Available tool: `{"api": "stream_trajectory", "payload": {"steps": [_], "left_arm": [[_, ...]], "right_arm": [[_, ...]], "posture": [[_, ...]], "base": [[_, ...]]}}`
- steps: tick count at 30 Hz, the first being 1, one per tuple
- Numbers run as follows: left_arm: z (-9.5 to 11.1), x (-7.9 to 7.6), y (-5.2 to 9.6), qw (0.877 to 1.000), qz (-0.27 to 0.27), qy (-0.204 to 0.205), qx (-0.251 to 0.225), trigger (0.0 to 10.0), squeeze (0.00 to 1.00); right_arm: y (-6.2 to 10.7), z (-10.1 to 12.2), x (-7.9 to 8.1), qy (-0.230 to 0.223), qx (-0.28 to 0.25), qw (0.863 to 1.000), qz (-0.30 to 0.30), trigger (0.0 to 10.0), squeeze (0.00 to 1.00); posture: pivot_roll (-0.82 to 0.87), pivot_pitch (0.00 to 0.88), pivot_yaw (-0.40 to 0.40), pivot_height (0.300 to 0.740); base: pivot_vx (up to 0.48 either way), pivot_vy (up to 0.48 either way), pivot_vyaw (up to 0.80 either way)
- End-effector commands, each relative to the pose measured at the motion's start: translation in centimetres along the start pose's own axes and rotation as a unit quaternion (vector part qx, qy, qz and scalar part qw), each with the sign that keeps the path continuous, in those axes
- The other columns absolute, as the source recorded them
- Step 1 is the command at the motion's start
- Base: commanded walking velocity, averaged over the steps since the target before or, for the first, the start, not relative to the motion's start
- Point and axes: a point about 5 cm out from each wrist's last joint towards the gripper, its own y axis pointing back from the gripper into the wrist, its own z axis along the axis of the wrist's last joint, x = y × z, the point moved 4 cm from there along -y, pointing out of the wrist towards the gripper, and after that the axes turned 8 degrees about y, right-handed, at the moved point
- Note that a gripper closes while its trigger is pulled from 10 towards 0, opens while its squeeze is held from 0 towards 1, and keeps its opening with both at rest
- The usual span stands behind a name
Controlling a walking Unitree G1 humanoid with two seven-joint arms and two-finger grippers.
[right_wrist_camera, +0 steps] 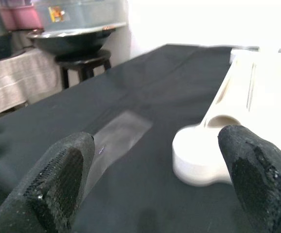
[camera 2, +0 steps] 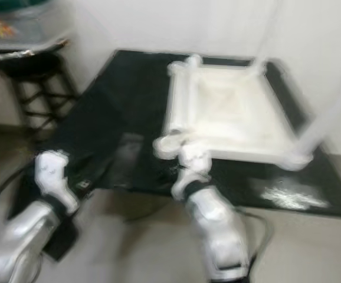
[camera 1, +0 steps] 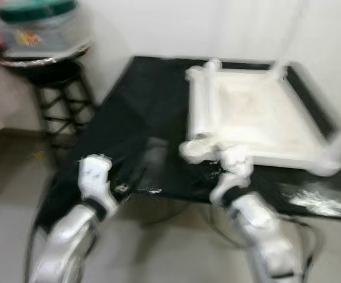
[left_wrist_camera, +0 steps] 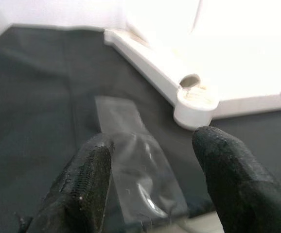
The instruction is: Building children table
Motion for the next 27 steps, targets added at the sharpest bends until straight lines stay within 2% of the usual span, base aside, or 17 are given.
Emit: {"api": "stream_trajectory", "payload": {"steps": [1,2,3,4,6,8,9,10,11,12,16,20,22,25,27], "left_arm": [[-1.0,-0.6,-0.2,1.0,-0.019,-0.012,0.019,10.0,0.0],[-2.3,-0.8,-0.1,0.999,-0.031,-0.011,0.028,10.0,0.0],[-2.3,-0.8,-0.1,0.999,-0.031,-0.011,0.028,10.0,0.0],[-3.3,-0.2,-0.2,0.999,-0.012,-0.017,0.044,10.0,0.0],[-3.3,-0.2,-0.2,0.999,-0.012,-0.017,0.044,10.0,0.0],[-2.6,-0.2,-0.7,0.999,0.004,0.036,0.024,10.0,0.0],[-2.6,-0.2,-0.7,0.999,0.004,0.036,0.024,10.0,0.0],[-3.0,-0.5,-0.9,0.999,-0.003,0.024,0.03,10.0,0.0],[-3.0,-0.5,-0.9,0.999,-0.003,0.024,0.03,10.0,0.0],[-3.4,-0.6,-1.3,0.999,-0.003,0.001,0.034,10.0,0.0],[-2.8,-0.6,-1.7,1.0,0.006,0.001,0.021,10.0,0.0],[-1.1,-0.4,-2.6,0.999,0.009,-0.03,-0.013,10.0,0.0],[-1.1,-0.4,-2.6,0.999,0.009,-0.03,-0.013,10.0,0.0],[1.2,-0.8,-3.2,0.995,-0.008,-0.079,-0.053,10.0,0.0],[1.5,-0.9,-3.3,0.995,-0.012,-0.085,-0.058,10.0,0.0]], "right_arm": [[0.1,-0.9,0.0,0.008,0.011,1.0,-0.009,10.0,0.0],[0.0,-1.8,0.5,0.012,0.01,1.0,-0.007,10.0,0.0],[0.0,-1.8,0.5,0.012,0.01,1.0,-0.007,10.0,0.0],[-0.1,-2.5,0.3,0.035,0.021,0.999,-0.02,10.0,0.0],[-0.1,-2.5,0.3,0.035,0.021,0.999,-0.02,10.0,0.0],[-0.2,-1.6,0.1,0.002,0.012,1.0,-0.025,10.0,0.0],[-0.2,-1.6,0.1,0.002,0.012,1.0,-0.025,10.0,0.0],[-0.3,-2.4,0.4,0.022,0.023,0.999,-0.015,10.0,0.0],[-0.3,-2.4,0.4,0.022,0.023,0.999,-0.015,10.0,0.0],[-0.4,-3.1,0.9,0.055,0.032,0.998,-0.001,10.0,0.0],[-0.5,-2.9,1.1,0.064,0.028,0.998,0.006,10.0,0.0],[-1.0,-2.8,0.4,0.077,0.026,0.997,0.0,10.0,0.0],[-1.0,-2.8,0.4,0.077,0.026,0.997,0.0,10.0,0.0],[-1.5,-2.7,-0.7,0.099,0.027,0.995,-0.009,10.0,0.0],[-1.6,-2.8,-0.9,0.101,0.03,0.994,-0.01,10.0,0.0]], "posture": [[-0.06,0.032,0.018,0.74],[-0.08,0.027,0.024,0.74],[-0.08,0.027,0.024,0.74],[-0.09,0.0,0.038,0.74],[-0.09,0.0,0.038,0.74],[-0.08,0.006,0.033,0.74],[-0.08,0.006,0.033,0.74],[-0.09,0.0,0.009,0.74],[-0.09,0.0,0.009,0.74],[-0.09,0.0,0.009,0.74],[-0.09,0.0,0.003,0.74],[-0.09,0.0,-0.037,0.74],[-0.09,0.0,-0.037,0.74],[-0.09,0.0,-0.041,0.74],[-0.09,0.0,-0.041,0.74]], "base": [[0.0,0.0,-0.8],[0.0,0.0,-0.8],[0.0,0.0,-0.8],[0.0,0.0,-0.8],[0.0,0.0,-0.8],[0.0,0.0,-0.8],[0.0,0.0,-0.8],[0.0,0.0,-0.8],[0.0,0.0,-0.8],[0.0,0.0,0.0],[0.0,0.0,0.0],[0.0,0.0,0.0],[0.0,0.0,0.0],[0.082,0.0,0.0],[0.247,0.0,0.0]]}}
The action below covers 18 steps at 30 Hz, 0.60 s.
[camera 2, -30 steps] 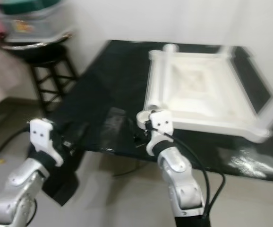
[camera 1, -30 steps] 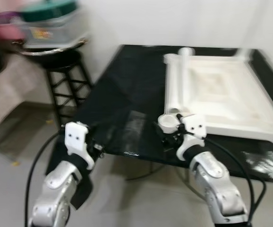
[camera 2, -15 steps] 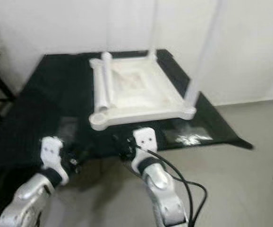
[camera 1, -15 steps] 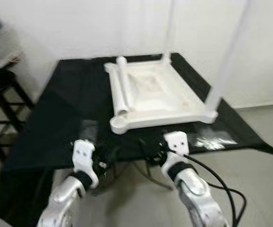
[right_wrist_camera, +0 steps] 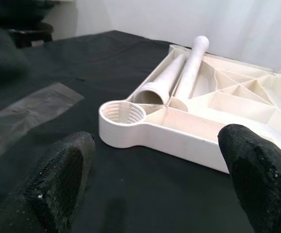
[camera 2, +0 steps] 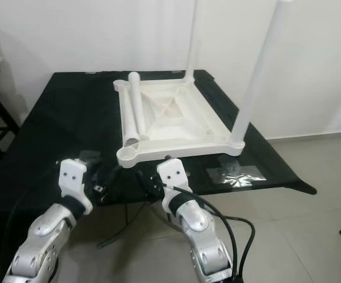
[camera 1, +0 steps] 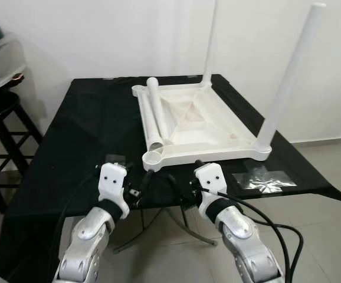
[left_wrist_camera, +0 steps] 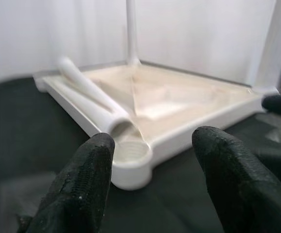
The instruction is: Building children table
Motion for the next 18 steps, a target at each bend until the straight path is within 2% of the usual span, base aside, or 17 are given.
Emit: {"api": "stream_trajectory", "payload": {"steps": [1,3,5,9,11,14,18], "left_arm": [[0.5,0.1,0.0,1.0,-0.003,-0.015,-0.006,10.0,0.0],[1.1,-0.3,-0.2,0.999,-0.021,-0.037,-0.016,10.0,0.0],[1.1,-0.7,-0.3,0.998,-0.033,-0.046,-0.017,10.0,0.0],[1.1,-1.7,-0.6,0.996,-0.063,-0.061,-0.014,10.0,0.0],[0.9,-2.6,-0.8,0.993,-0.091,-0.078,-0.007,10.0,0.0],[0.8,-2.8,-0.9,0.992,-0.099,-0.083,-0.005,10.0,0.0],[0.8,-3.2,-1.2,0.983,-0.126,-0.132,0.0,10.0,0.0]], "right_arm": [[0.0,-0.2,-0.3,0.001,0.002,1.0,-0.003,10.0,0.0],[-0.2,0.1,-1.0,0.0,-0.007,1.0,-0.015,10.0,0.0],[-0.4,0.1,-1.0,0.011,-0.003,1.0,-0.013,10.0,0.0],[-0.5,0.4,-0.9,0.016,-0.013,1.0,-0.015,10.0,0.0],[-0.5,0.3,-1.2,0.027,-0.012,0.999,-0.021,10.0,0.0],[-0.6,0.2,-1.2,0.029,-0.009,0.999,-0.021,10.0,0.0],[-0.6,0.0,-1.6,0.034,-0.005,0.999,-0.024,10.0,0.0]], "posture": [[-0.09,0.0,-0.041,0.74],[-0.09,0.0,-0.035,0.74],[-0.09,0.0,-0.032,0.74],[-0.11,0.0,-0.018,0.74],[-0.12,0.0,-0.007,0.74],[-0.12,0.0,-0.004,0.74],[-0.13,0.0,0.004,0.74]], "base": [[0.247,0.0,0.0],[0.409,0.0,-0.63],[0.411,0.0,-0.23],[0.416,0.0,-0.72],[0.412,0.0,0.0],[0.412,0.0,0.0],[0.407,0.0,0.0]]}}
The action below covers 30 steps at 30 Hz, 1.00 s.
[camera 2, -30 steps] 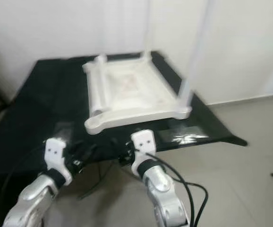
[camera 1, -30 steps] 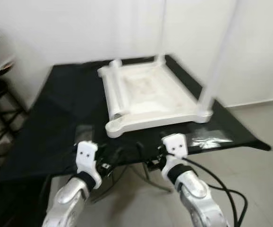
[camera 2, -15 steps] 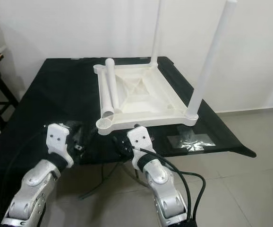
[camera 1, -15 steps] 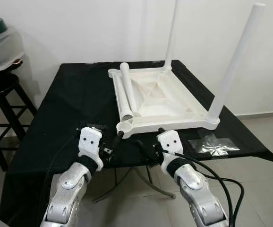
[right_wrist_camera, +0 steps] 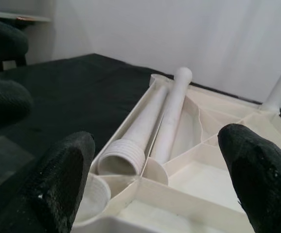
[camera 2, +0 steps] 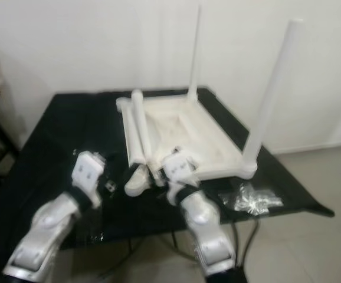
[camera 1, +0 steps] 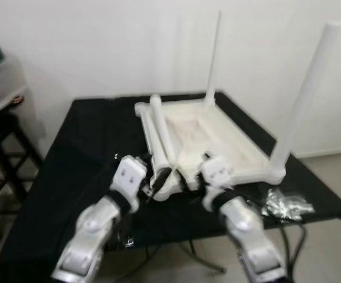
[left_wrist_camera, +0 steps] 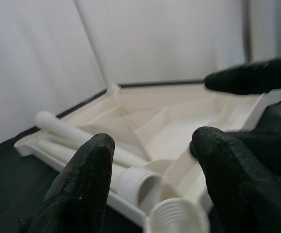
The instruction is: Building children table
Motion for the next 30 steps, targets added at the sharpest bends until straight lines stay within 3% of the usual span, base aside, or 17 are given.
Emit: {"api": "stream_trajectory", "payload": {"steps": [1,3,6,10,17,24,30], "left_arm": [[0.6,-0.7,-0.7,0.998,-0.036,-0.056,-0.002,10.0,0.0],[0.6,-0.5,-0.5,0.994,-0.054,-0.094,0.011,10.0,0.0],[0.6,-0.4,-0.4,0.993,-0.06,-0.103,0.016,10.0,0.0],[-0.3,1.2,0.7,0.977,-0.083,-0.179,0.081,10.0,0.0],[-1.3,3.2,1.8,0.973,-0.046,-0.187,0.125,10.0,0.0],[-1.9,3.3,2.3,0.971,-0.039,-0.189,0.138,10.0,0.0],[-2.9,3.1,2.5,0.96,-0.045,-0.215,0.171,10.0,0.0]], "right_arm": [[0.3,-1.1,-1.5,0.012,0.018,1.0,-0.02,10.0,0.0],[0.5,-1.6,-2.1,0.017,0.03,0.999,-0.034,10.0,0.0],[0.5,-1.8,-2.3,0.016,0.032,0.999,-0.037,10.0,0.0],[1.0,-2.8,-3.0,0.014,0.049,0.997,-0.052,10.0,0.0],[1.4,-3.7,-2.8,0.012,0.064,0.996,-0.057,10.0,0.0],[1.4,-3.9,-2.7,0.011,0.067,0.996,-0.055,10.0,0.0],[1.3,-3.9,-1.0,-0.004,0.06,0.998,-0.014,10.0,0.0]], "posture": [[-0.13,0.0,0.004,0.74],[-0.13,0.0,0.007,0.74],[-0.13,0.0,0.007,0.74],[-0.12,0.0,0.013,0.74],[-0.11,0.0,0.015,0.74],[-0.1,0.0,0.013,0.74],[-0.09,0.0,0.016,0.74]], "base": [[0.289,0.0,0.0],[0.0,0.0,0.0],[0.0,0.0,0.0],[0.0,0.0,0.0],[0.0,-0.199,0.0],[0.0,-0.456,0.0],[0.0,0.0,0.0]]}}
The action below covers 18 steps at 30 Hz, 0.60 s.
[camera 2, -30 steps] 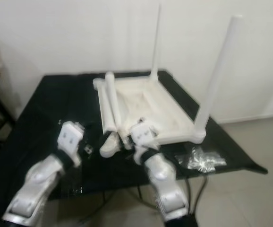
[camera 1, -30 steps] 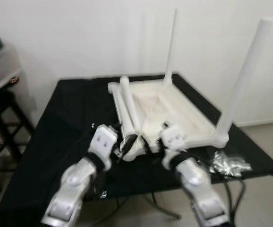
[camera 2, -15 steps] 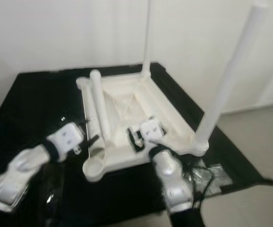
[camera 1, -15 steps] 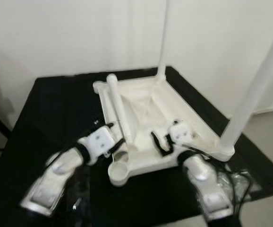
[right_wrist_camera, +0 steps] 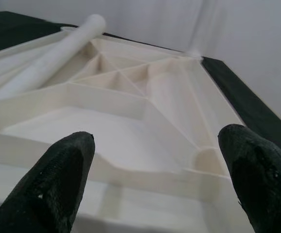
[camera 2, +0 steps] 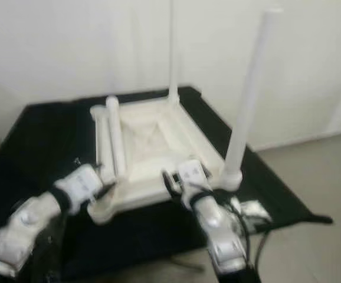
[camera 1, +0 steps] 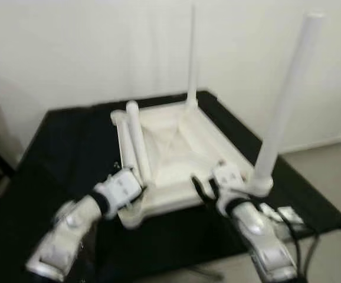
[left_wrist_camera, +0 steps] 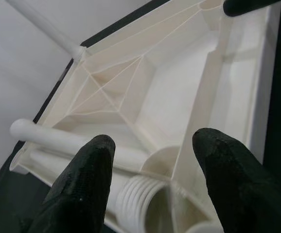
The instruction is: Building children table
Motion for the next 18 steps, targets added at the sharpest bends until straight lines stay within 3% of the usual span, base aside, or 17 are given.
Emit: {"api": "stream_trajectory", "payload": {"steps": [1,3,6,7,9,11,18], "left_arm": [[-1.2,0.8,0.3,0.999,0.014,-0.022,0.037,10.0,0.0],[-2.2,1.5,0.4,0.996,0.025,-0.045,0.075,10.0,0.0],[-2.9,1.9,0.5,0.991,0.027,-0.079,0.1,10.0,0.0],[-3.9,2.5,0.8,0.982,0.027,-0.13,0.134,10.0,0.0],[-5.2,3.5,1.3,0.966,0.032,-0.188,0.173,10.0,0.0],[-5.6,3.8,1.5,0.962,0.033,-0.201,0.184,10.0,0.0],[-5.0,3.9,0.5,0.969,0.068,-0.174,0.162,10.0,0.0]], "right_arm": [[0.0,0.6,2.0,-0.01,-0.016,0.999,0.038,10.0,0.0],[0.2,0.8,3.1,-0.011,-0.021,0.998,0.063,10.0,0.0],[0.3,0.9,3.5,-0.011,-0.022,0.997,0.071,10.0,0.0],[0.5,0.9,3.8,-0.011,-0.022,0.997,0.076,10.0,0.0],[0.6,0.8,4.2,-0.011,-0.022,0.996,0.082,10.0,0.0],[0.6,0.7,4.3,-0.008,-0.02,0.996,0.087,10.0,0.0],[0.7,0.7,4.4,-0.007,-0.019,0.995,0.094,10.0,0.0]], "posture": [[-0.09,0.0,0.018,0.74],[-0.1,0.0,0.02,0.74],[-0.1,0.0,0.024,0.74],[-0.1,0.0,0.026,0.74],[-0.11,0.0,0.029,0.74],[-0.11,0.0,0.029,0.74],[-0.11,0.0,0.025,0.74]], "base": [[0.0,0.0,0.0],[0.0,0.0,0.0],[0.0,0.0,0.0],[0.0,0.0,0.0],[0.0,0.0,0.0],[0.0,0.0,0.0],[0.0,0.0,0.0]]}}
